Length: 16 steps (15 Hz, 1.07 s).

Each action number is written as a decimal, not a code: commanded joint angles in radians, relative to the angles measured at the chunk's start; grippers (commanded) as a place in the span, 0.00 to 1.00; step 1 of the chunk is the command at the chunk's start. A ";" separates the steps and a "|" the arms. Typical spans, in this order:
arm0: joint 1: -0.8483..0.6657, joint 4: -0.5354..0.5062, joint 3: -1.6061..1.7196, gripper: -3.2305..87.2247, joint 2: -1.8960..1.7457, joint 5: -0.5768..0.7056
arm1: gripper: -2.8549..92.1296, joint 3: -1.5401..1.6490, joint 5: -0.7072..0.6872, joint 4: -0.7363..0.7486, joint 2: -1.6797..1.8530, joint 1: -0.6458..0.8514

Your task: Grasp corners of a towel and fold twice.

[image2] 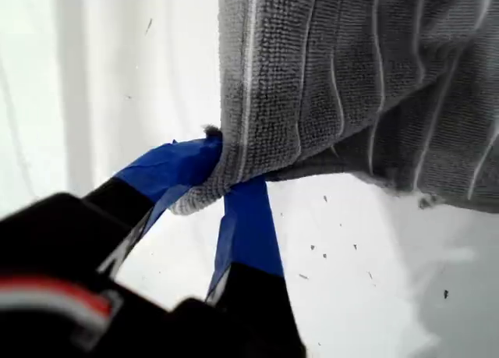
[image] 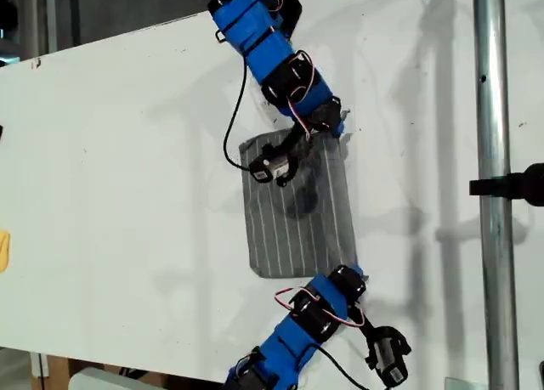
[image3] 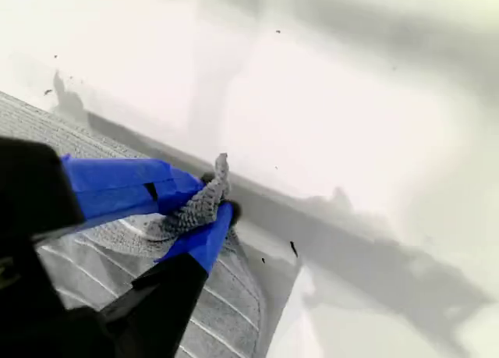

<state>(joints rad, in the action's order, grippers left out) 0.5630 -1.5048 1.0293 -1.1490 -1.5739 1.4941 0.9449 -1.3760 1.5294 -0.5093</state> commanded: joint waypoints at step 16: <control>-0.676 0.023 0.643 0.02 -0.489 0.376 | 0.03 0.170 -0.425 0.176 0.104 0.726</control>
<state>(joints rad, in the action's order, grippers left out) -0.1733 -1.5432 1.6398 -1.6015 -1.1428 1.6352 0.4663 -1.2425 1.5785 0.2715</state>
